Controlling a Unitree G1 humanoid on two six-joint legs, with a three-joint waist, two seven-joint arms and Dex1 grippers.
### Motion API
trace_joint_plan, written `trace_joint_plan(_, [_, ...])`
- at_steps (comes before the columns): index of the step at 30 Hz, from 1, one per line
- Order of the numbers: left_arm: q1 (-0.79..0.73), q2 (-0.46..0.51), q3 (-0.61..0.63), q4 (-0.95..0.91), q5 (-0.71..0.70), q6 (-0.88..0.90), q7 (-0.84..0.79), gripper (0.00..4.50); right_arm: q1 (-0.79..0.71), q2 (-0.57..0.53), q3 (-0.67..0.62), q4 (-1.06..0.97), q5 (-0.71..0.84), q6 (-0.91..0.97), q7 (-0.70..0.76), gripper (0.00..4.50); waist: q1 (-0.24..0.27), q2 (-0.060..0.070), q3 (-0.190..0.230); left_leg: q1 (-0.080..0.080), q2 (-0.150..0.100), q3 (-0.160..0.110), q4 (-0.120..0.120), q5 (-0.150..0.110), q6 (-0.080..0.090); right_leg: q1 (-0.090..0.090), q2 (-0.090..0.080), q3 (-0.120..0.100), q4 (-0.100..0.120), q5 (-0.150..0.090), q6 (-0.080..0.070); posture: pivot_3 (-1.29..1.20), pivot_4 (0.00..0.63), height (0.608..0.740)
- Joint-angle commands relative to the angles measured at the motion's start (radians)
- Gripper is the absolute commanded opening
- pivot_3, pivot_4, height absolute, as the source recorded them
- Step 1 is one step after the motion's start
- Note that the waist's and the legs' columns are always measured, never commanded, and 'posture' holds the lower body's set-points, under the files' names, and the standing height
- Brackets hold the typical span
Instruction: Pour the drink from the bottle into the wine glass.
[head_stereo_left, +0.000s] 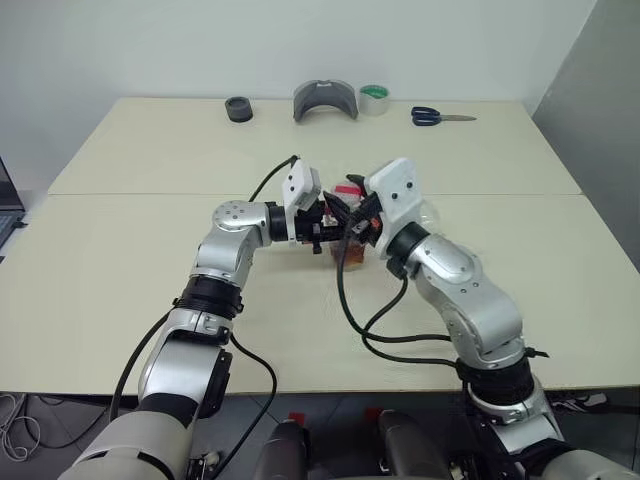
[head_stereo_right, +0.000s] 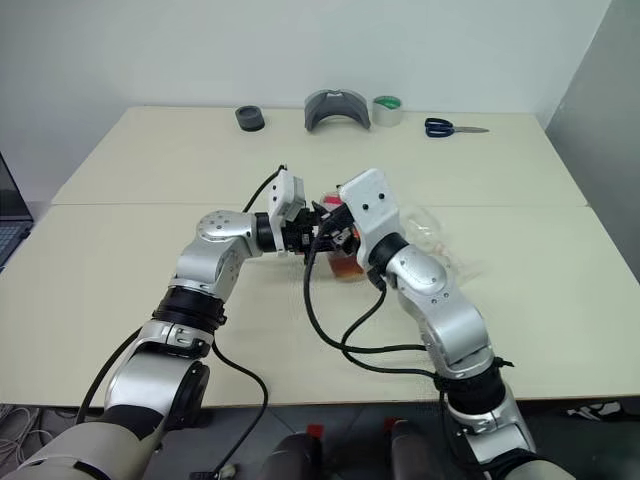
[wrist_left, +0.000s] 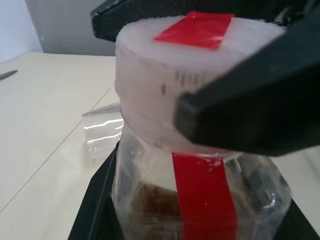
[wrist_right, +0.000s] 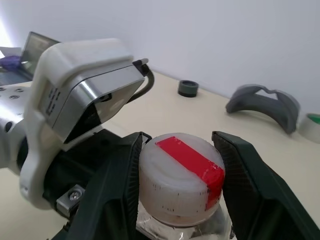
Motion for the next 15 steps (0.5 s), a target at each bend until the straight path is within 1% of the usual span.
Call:
trace_joint_plan(1, [-0.023, 0.019, 0.007, -0.032, -0.005, -0.006, -0.015, 1.76, -0.041, -0.079, 0.003, 0.06, 0.103, -0.095, 0.265, 1.88, 0.0, 0.0, 0.0, 0.0, 0.0, 0.0, 0.0, 0.0, 0.0, 0.0, 0.0, 0.0, 0.0, 0.0, 0.0, 0.0, 0.15, 0.74])
trace_joint_plan(3, [-0.026, 0.022, 0.005, -0.035, -0.006, -0.005, -0.025, 1.76, -0.1, -0.135, -0.016, 0.17, 0.165, -0.099, 0.422, 1.88, -0.002, 0.0, 0.0, 0.0, 0.0, 0.0, 0.0, 0.0, 0.0, 0.0, 0.0, 0.0, 0.0, 0.0, 0.0, 0.0, 0.15, 0.74])
trace_joint_plan(5, [-0.027, 0.025, 0.004, -0.037, -0.008, -0.005, -0.03, 1.76, -0.155, -0.175, -0.016, 0.27, 0.179, -0.103, 0.519, 1.88, -0.004, 0.001, 0.001, 0.001, 0.0, 0.001, 0.0, 0.0, 0.0, 0.0, 0.0, 0.0, 0.0, 0.0, 0.0, 0.0, 0.15, 0.74])
trace_joint_plan(7, [-0.029, 0.027, 0.004, -0.037, -0.008, -0.007, -0.029, 1.76, -0.183, -0.183, -0.022, 0.324, 0.185, -0.107, 0.549, 1.88, -0.004, 0.001, 0.001, 0.001, 0.001, 0.0, 0.0, 0.0, 0.0, 0.0, 0.001, 0.0, 0.0, 0.0, 0.0, 0.0, 0.15, 0.74])
trace_joint_plan(8, [-0.031, 0.027, 0.006, -0.034, -0.007, -0.01, -0.025, 1.76, -0.192, -0.18, -0.036, 0.344, 0.181, -0.114, 0.537, 1.88, -0.004, 0.001, 0.001, 0.001, 0.001, 0.0, -0.001, 0.0, 0.0, 0.0, 0.001, 0.0, 0.0, 0.0, 0.0, 0.0, 0.15, 0.74])
trace_joint_plan(10, [-0.029, 0.027, 0.011, -0.035, -0.006, -0.014, -0.015, 1.76, -0.196, -0.171, -0.072, 0.356, 0.174, -0.129, 0.497, 2.6, -0.004, 0.001, 0.001, 0.001, 0.001, 0.0, -0.001, 0.0, 0.0, 0.0, 0.001, 0.0, 0.0, 0.0, 0.0, 0.0, 0.15, 0.74])
trace_joint_plan(11, [-0.028, 0.027, 0.013, -0.036, -0.005, -0.014, -0.011, 1.75, -0.191, -0.172, -0.085, 0.346, 0.173, -0.134, 0.484, 2.84, -0.004, 0.001, 0.001, 0.0, 0.001, 0.0, -0.001, 0.0, 0.0, 0.0, 0.001, 0.0, 0.0, 0.0, 0.0, 0.0, 0.15, 0.74])
trace_joint_plan(12, [-0.025, 0.028, 0.014, -0.04, -0.006, -0.013, -0.008, 1.74, -0.186, -0.173, -0.092, 0.336, 0.174, -0.135, 0.478, 3.2, -0.003, 0.001, 0.001, 0.0, 0.001, 0.0, 0.0, 0.0, 0.0, 0.0, 0.0, 0.0, 0.0, 0.0, 0.0, 0.0, 0.15, 0.74])
trace_joint_plan(14, [-0.022, 0.031, 0.017, -0.038, -0.002, -0.016, 0.002, 1.74, -0.156, -0.185, -0.118, 0.253, 0.184, -0.111, 0.44, 3.92, 0.0, 0.001, 0.001, 0.0, 0.0, 0.0, 0.0, 0.0, 0.0, 0.0, -0.001, 0.0, 0.0, 0.0, 0.0, 0.0, 0.15, 0.74])
trace_joint_plan(15, [-0.02, 0.033, 0.018, -0.038, -0.001, -0.018, 0.005, 1.74, -0.137, -0.188, -0.129, 0.202, 0.192, -0.091, 0.417, 4.18, 0.0, 0.001, 0.001, 0.0, 0.0, 0.0, 0.0, 0.0, 0.0, 0.0, -0.001, 0.0, 0.0, 0.0, 0.0, 0.0, 0.15, 0.74])
